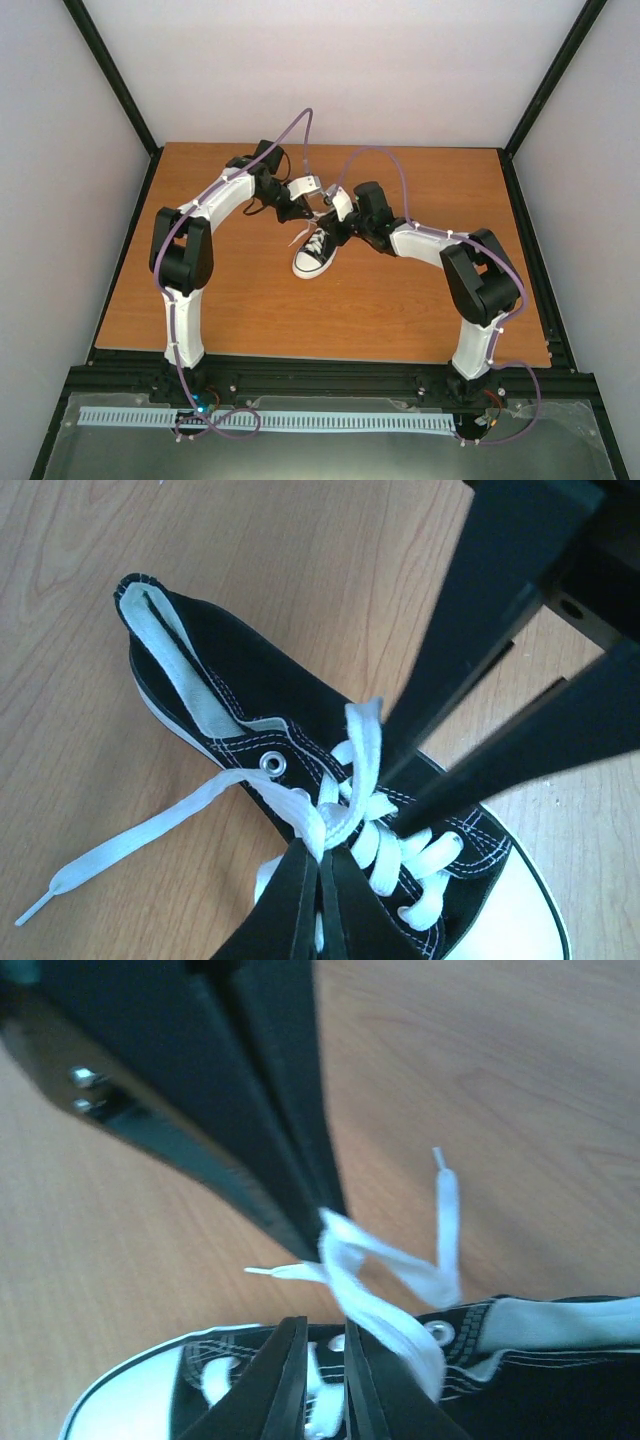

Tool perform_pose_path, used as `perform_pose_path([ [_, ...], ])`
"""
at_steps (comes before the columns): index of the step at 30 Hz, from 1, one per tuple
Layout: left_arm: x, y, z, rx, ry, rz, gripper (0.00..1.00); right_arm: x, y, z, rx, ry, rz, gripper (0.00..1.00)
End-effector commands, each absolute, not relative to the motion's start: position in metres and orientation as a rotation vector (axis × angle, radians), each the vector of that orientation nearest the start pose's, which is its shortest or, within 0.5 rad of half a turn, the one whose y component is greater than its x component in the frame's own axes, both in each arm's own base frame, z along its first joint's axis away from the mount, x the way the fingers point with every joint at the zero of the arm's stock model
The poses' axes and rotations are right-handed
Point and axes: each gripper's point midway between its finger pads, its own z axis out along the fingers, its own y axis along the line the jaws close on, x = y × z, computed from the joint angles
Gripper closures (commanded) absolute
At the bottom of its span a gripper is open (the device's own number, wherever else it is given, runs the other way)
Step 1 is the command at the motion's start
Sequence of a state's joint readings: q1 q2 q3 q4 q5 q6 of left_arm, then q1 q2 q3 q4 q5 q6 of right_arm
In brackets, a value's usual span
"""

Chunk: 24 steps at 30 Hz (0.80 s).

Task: Tie the shoes

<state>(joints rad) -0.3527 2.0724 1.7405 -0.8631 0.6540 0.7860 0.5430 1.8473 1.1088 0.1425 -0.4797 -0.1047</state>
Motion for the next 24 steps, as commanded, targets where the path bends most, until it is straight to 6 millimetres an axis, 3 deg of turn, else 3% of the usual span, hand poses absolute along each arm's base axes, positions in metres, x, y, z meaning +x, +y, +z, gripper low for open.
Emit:
perform_pose_path([
  [1,0.413,-0.263,0.158,1.500,1.992,-0.719,0.99,0.424,0.318,0.138,-0.854,1.912,0.618,0.88],
  [6,0.415,-0.265,0.160,1.499,1.979,-0.724,0.99,0.435,0.318,0.132,-0.847,1.903,0.566,0.84],
  [13,0.424,-0.267,0.158,1.496,1.981,-0.713,0.99,0.436,0.325,0.131,-0.892,1.875,0.587,0.77],
  [20,0.424,-0.267,0.155,1.502,1.988,-0.717,0.99,0.429,0.328,0.124,-0.958,1.863,0.597,0.77],
  [24,0.421,-0.269,0.159,1.500,1.988,-0.752,0.99,0.429,0.333,0.131,-0.928,1.819,0.644,0.80],
])
